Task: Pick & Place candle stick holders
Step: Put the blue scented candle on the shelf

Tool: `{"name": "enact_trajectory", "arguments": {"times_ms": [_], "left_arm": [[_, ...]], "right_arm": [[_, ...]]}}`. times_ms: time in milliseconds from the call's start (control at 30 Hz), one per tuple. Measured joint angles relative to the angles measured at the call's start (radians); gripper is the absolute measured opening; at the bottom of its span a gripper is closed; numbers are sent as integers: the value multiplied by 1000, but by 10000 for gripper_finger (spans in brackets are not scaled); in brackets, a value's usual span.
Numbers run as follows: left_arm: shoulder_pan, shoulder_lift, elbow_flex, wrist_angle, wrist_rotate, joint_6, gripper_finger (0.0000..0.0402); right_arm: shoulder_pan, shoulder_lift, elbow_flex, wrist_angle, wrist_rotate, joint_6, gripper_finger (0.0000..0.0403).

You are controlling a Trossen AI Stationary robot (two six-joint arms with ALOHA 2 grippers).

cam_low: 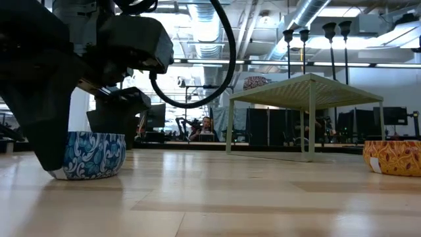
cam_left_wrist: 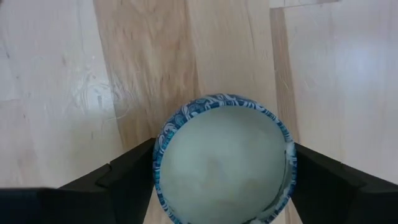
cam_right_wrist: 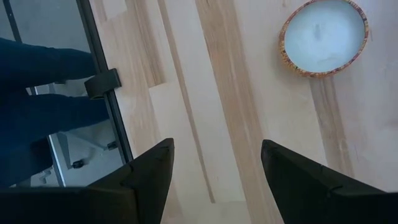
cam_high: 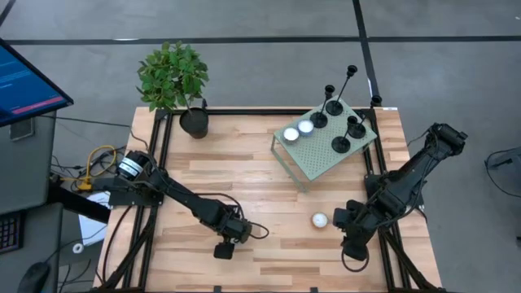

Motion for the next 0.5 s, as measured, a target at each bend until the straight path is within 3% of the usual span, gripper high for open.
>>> {"name": "enact_trajectory", "arguments": {"times_ms": [300,500], "left_arm": [[73,-135,-2,-1,-51,-7,310],[195,-300,-1,47,-210,-5,312]], "right_arm": [[0,0,0,-3,0,0,233],[0,0,0,-4,10,-1,226]]}}
